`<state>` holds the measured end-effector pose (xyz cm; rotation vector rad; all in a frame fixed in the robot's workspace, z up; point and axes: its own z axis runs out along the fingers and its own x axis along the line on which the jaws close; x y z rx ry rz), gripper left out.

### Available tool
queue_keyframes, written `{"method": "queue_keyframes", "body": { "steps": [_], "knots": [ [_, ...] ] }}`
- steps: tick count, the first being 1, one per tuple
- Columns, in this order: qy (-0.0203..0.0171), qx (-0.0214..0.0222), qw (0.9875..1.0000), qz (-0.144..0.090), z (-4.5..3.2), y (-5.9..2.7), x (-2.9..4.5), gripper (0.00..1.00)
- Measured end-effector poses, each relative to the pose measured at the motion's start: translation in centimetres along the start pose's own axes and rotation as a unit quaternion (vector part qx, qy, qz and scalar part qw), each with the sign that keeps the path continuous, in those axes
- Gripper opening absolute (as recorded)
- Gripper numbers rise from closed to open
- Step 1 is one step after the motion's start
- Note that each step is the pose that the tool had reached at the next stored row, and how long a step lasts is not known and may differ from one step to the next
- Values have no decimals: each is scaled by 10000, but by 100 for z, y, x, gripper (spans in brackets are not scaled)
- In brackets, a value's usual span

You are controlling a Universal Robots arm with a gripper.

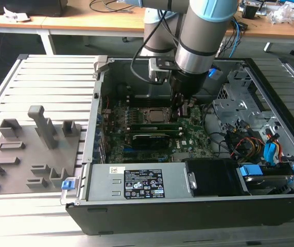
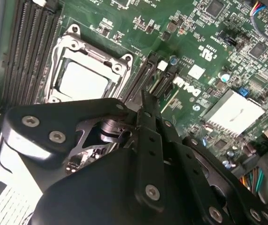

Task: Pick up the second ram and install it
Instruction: 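Press down the second ram until it locks into place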

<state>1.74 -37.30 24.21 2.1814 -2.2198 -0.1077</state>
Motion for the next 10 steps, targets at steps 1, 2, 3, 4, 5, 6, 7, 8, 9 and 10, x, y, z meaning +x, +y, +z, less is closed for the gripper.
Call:
{"method": "queue_keyframes", "body": {
  "steps": [1,2,3,4,5,6,7,8,9,10],
  "knots": [
    [1,-1,10000,-10,14,-6,7,11],
    [1,-2,10000,-22,33,-27,10,11],
    [2,-3,10000,-28,48,-44,10,11],
    [3,-3,10000,-35,62,-58,11,11],
    [3,-3,10000,-41,79,-65,12,11],
    [3,-4,10000,-44,87,-66,12,11],
    [4,-4,10000,-46,94,-66,14,11],
    [5,-4,10000,-48,98,-67,15,11],
    [5,-4,10000,-51,109,-68,15,11],
    [6,-4,10000,-54,125,-69,18,11]
  ]
}}
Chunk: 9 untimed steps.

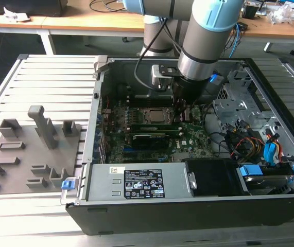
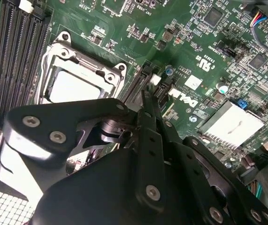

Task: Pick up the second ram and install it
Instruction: 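Press down the second ram until it locks into place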

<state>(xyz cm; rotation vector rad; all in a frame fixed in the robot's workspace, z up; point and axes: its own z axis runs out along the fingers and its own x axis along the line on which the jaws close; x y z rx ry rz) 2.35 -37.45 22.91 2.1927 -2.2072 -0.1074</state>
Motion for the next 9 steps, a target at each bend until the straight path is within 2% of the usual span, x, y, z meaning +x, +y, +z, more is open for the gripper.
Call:
{"method": "queue_keyframes", "body": {
  "steps": [3,4,5,7,8,9],
  "knots": [
    [-8,8,10000,-1,-7,3,-3,11],
    [-4,17,10000,-1,-60,12,-3,11],
    [-3,40,10000,-1,-72,70,-3,11],
    [-3,47,10000,-2,-67,152,-1,11],
    [-2,53,10000,-1,-57,313,0,11],
    [-2,55,10000,-2,-49,412,0,11]
  ]
}}
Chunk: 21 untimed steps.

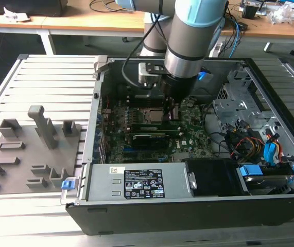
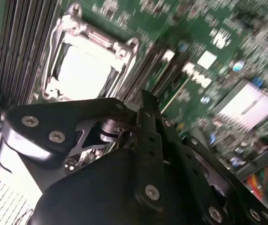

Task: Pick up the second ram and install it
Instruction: 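Press down the second ram until it locks into place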

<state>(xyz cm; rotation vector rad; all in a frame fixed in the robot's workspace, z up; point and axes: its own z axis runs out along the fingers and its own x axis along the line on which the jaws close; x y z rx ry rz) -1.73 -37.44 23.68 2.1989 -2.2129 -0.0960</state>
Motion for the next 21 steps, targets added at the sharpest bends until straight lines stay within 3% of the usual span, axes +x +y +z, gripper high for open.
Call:
{"method": "queue_keyframes", "body": {
  "steps": [1,2,4,6,8,10,13,16,18,19,20,21],
  "knots": [
    [-1,4,10000,0,16,137,1,11],
    [-1,6,10000,0,25,204,2,11],
    [-1,10,10000,-1,39,297,3,11],
    [-1,15,10000,-1,63,449,4,11],
    [1,14,10000,-1,91,500,6,11],
    [-10,13,10000,-1,129,500,7,11],
    [-19,15,10000,-3,57,484,4,11],
    [-25,-17,10000,-2,46,349,3,11],
    [-24,-81,10000,2,35,170,2,11],
    [-23,-92,10000,1,27,114,2,11],
    [-25,-92,10000,1,-74,109,-2,11],
    [-24,-92,10000,2,-122,112,-4,11]
  ]
}}
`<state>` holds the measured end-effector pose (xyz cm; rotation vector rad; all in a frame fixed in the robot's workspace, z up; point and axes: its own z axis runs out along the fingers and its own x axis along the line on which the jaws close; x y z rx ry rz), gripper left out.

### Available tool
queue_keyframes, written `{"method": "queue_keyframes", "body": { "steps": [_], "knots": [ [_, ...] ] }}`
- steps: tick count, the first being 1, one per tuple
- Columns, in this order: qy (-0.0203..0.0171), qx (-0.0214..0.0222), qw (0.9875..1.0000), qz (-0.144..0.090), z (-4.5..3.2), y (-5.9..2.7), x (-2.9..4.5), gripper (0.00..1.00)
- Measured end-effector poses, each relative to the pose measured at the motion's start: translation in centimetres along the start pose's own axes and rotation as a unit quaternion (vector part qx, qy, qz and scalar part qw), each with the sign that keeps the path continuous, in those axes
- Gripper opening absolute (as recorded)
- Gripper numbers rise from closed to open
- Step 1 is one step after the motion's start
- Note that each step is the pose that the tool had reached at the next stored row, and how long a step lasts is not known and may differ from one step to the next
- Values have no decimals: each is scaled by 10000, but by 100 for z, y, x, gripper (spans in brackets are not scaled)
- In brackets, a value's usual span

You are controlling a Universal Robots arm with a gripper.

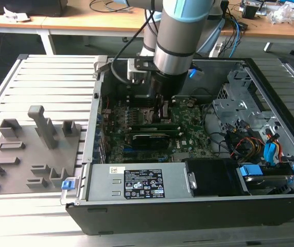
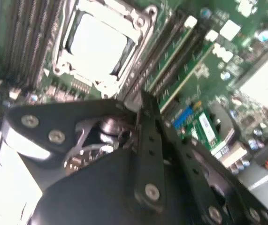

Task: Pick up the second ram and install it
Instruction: 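Press down the second ram until it locks into place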

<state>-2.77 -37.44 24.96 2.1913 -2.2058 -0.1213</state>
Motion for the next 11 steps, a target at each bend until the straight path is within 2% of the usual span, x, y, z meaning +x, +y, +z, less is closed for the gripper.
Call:
{"method": "queue_keyframes", "body": {
  "steps": [1,2,4,11],
  "knots": [
    [-1,1,10000,0,-51,4,-2,11],
    [-1,0,10000,-1,-143,11,-6,11],
    [-1,0,10000,-1,-225,17,-9,11],
    [-1,0,10000,-1,-235,18,-9,11]
  ]
}}
